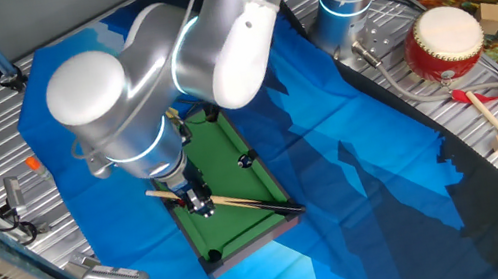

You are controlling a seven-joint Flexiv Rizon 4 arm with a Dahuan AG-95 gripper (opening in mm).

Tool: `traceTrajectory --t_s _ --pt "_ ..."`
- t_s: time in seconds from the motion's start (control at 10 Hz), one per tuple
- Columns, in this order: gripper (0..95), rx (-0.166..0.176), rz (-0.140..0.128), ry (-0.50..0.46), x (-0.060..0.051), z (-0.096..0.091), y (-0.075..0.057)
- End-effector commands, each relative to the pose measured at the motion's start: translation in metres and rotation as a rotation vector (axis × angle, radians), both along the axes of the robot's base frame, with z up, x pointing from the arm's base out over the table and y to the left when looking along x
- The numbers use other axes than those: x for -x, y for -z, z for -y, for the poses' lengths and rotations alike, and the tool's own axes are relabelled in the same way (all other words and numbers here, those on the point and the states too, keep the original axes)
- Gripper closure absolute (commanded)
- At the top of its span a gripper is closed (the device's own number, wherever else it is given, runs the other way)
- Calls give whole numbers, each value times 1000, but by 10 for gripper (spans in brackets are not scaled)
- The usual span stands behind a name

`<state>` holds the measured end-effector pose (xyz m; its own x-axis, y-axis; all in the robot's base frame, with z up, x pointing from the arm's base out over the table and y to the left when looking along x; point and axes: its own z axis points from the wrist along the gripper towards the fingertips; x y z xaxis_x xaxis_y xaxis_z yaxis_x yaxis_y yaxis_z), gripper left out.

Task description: Hit the pool ball

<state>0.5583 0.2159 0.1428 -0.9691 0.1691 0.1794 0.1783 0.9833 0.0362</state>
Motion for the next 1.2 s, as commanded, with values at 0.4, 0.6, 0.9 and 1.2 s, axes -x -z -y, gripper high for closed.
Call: traceTrajectory --t_s 0.4,0.6,0.9,1.2 --pt "570 22 19 43 -9 6 25" --pt "570 28 33 51 -9 9 33" --pt "570 28 67 33 -7 10 31" --pt "950 41 75 -53 -6 7 23"
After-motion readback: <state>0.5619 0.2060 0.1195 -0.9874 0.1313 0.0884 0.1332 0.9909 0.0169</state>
